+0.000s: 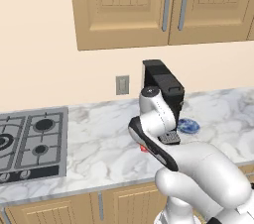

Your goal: Take a sugar cube from the saucer and place it inside the coffee. Then, grab milk from the fridge and place it next to the coffee on the counter to sweeten the coffee.

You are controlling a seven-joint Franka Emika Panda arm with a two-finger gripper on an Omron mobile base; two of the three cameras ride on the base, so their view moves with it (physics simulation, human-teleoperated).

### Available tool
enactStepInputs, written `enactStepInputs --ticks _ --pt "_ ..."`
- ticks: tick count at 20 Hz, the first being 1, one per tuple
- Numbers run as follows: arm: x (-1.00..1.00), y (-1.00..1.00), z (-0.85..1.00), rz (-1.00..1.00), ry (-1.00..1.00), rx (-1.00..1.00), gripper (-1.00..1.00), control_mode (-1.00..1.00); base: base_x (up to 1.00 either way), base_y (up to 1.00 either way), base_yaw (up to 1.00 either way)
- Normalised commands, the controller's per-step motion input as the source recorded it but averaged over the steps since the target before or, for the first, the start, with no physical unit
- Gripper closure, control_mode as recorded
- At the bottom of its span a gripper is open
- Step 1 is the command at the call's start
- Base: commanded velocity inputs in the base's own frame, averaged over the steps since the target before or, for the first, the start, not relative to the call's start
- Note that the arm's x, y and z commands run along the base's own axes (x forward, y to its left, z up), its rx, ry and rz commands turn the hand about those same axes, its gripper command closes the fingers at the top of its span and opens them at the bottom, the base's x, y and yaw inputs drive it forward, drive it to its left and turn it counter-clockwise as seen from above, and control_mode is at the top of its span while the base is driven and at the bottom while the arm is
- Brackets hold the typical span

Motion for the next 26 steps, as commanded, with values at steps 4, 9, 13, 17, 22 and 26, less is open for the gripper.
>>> enactStepInputs --ticks 4,9,13,17,22,26 --pt "0.32 0.00 -0.26 -0.03 0.00 0.00 1.00 -1.00 0.00 0.00 0.00" --pt "0.20 0.00 -0.17 -0.01 0.00 0.00 -1.00 -1.00 0.00 0.00 0.00" --pt "0.00 0.00 -0.01 0.00 0.00 0.00 -1.00 -1.00 0.00 0.00 0.00" --pt "0.00 0.00 0.02 0.00 -0.01 0.00 -1.00 -1.00 0.00 0.00 0.00" --pt "-0.10 0.02 0.39 -0.06 -0.11 0.00 -1.00 -1.00 0.00 0.00 0.00" --pt "-0.56 0.01 0.47 -0.16 -0.22 0.15 -1.00 -1.00 0.00 0.00 0.00"
